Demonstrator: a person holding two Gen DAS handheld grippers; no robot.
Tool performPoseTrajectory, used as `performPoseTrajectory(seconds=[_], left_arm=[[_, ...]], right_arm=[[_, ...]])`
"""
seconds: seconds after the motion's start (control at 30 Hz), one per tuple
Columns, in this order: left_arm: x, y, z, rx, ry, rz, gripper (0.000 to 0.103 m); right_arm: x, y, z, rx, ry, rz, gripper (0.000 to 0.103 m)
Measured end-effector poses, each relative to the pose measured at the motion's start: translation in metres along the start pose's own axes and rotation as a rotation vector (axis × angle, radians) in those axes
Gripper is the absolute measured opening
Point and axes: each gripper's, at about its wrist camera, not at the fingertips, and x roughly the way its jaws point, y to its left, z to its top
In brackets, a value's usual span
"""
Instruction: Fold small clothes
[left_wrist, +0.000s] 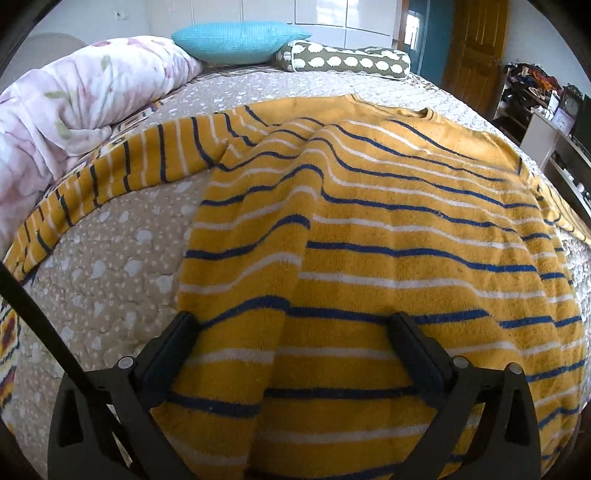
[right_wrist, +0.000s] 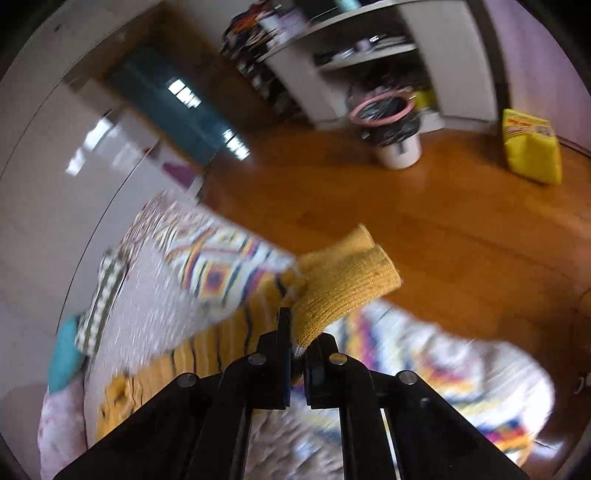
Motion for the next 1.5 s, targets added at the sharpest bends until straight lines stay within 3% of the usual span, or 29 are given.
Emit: performPoseTrajectory(seconds=[0.13, 0.23, 0.33, 0.37, 0.43, 0.47, 0.53, 0.7, 0.83, 0.9, 0.97, 1.1, 1.17, 1.27, 1.43, 1.5], left_arm=[[-0.001, 0.002, -0.001, 0.0, -0.006, 0.003, 0.103], [-0.001, 0.003, -0.001, 0.0, -0.008, -0.001, 0.103], [-0.001, 0.007, 0.003, 0.005, 0.032, -0.033, 0.103], [-0.003, 0.009, 0.01, 0.014, 0.08, -0.076, 0.103], [-0.013, 0.019, 0.021, -0.015, 0.096, -0.206, 0.102], [-0.027, 0.032, 0.03, -0.061, 0.063, -0.315, 0.102], [-0.047, 0.052, 0.042, -0.104, -0.015, -0.351, 0.102], [-0.089, 0.13, 0.049, -0.197, -0.275, -0.078, 0.102], [-0.081, 0.174, 0.029, -0.269, -0.329, 0.013, 0.102], [-0.068, 0.189, 0.023, -0.275, -0.305, 0.08, 0.102], [-0.058, 0.21, 0.022, -0.315, -0.267, 0.088, 0.102], [-0.055, 0.245, 0.017, -0.465, -0.258, -0.037, 0.102], [-0.056, 0.257, 0.015, -0.529, -0.256, -0.065, 0.102], [-0.053, 0.274, 0.015, -0.604, -0.236, -0.077, 0.102], [-0.058, 0.308, 0.003, -0.715, -0.231, -0.009, 0.102], [-0.065, 0.331, -0.011, -0.802, -0.254, 0.014, 0.102]], right_arm=[[-0.017, 0.037, -0.001, -0.116, -0.015, -0.019, 0.006], [-0.031, 0.088, -0.018, -0.232, -0.011, 0.017, 0.005], [-0.04, 0.165, -0.048, -0.365, 0.015, 0.085, 0.006], [-0.041, 0.188, -0.058, -0.401, 0.027, 0.105, 0.006], [-0.04, 0.238, -0.089, -0.49, 0.06, 0.148, 0.006], [-0.039, 0.274, -0.114, -0.557, 0.085, 0.177, 0.006], [-0.034, 0.324, -0.161, -0.656, 0.128, 0.214, 0.006], [-0.012, 0.416, -0.285, -0.829, 0.257, 0.307, 0.006], [0.011, 0.473, -0.391, -1.032, 0.345, 0.318, 0.006], [0.023, 0.483, -0.429, -1.126, 0.387, 0.299, 0.006], [0.028, 0.486, -0.453, -1.188, 0.404, 0.281, 0.009], [0.031, 0.485, -0.486, -1.259, 0.447, 0.301, 0.016], [0.027, 0.481, -0.497, -1.288, 0.469, 0.313, 0.027], [0.019, 0.478, -0.507, -1.312, 0.487, 0.334, 0.038], [0.005, 0.469, -0.499, -1.261, 0.523, 0.389, 0.038], [-0.007, 0.455, -0.495, -1.249, 0.512, 0.416, 0.038]])
